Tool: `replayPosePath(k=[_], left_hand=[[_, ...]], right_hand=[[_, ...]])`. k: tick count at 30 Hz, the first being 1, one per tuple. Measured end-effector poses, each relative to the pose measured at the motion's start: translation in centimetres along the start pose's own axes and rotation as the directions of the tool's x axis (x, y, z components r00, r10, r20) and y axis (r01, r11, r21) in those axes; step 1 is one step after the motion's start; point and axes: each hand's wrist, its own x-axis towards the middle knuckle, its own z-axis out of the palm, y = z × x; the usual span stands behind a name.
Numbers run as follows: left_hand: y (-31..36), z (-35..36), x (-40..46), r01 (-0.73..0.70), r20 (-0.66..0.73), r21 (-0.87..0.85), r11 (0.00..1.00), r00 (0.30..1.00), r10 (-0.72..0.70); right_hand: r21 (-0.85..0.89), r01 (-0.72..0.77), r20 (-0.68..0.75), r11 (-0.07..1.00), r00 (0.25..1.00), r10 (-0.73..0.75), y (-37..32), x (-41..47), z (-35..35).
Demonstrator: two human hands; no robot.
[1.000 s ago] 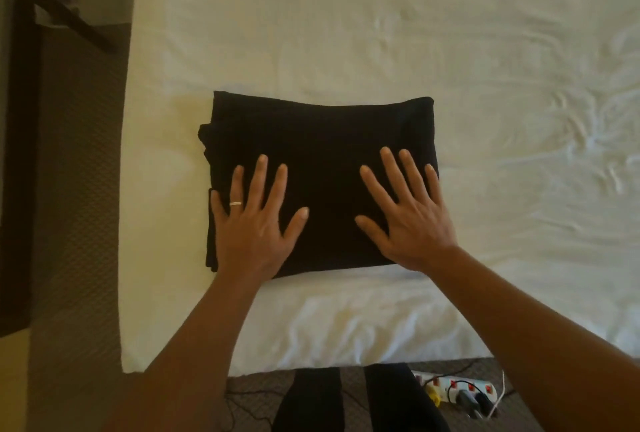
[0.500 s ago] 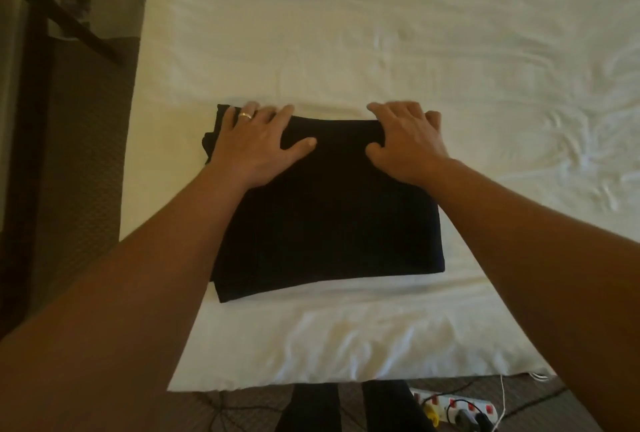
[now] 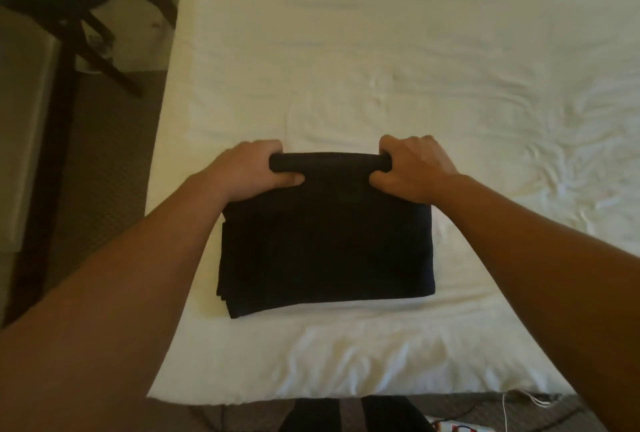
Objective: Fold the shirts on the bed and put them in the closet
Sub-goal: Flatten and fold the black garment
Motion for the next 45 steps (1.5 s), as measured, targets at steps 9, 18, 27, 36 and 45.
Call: replayPosePath(k=[9, 18, 27, 36, 45], left_hand=[[5.5, -10.2, -6.2, -0.141, -0.191, -0.064, 0.988, 0.973, 0.126], [2.8, -3.4, -10.6, -0.240, -0.554, 0.479, 0.844, 0.663, 0.504], [-2.4, 16.8, -17.2, -0.228, -0.164, 0.561, 0.796, 0.912, 0.377], [0.3, 14.1, -14.8, -0.191, -0.261, 0.230, 0.954, 0.933, 0.250], [-1.3, 16.1, -9.1, 0.159, -0.181, 0.308, 0.938, 0.978, -0.106]], right_hand=[[0.064, 0.041, -0.332, 0.997, 0.943, -0.017, -1.6, -2.9, -10.6], [-0.018, 0.169, -0.659, 0.986, 0.739, -0.139, -1.4, -7.6, -4.9], [-0.113, 0.178, -0.050, 0.978, 0.982, -0.184, -1.8, -17.9, 12.0], [0.137, 0.204, -0.285, 0.969, 0.945, -0.158, -3.1, -15.1, 10.2], [-0.115, 0.027, 0.002, 0.993, 1.000, -0.027, -3.2, -10.5, 13.5]])
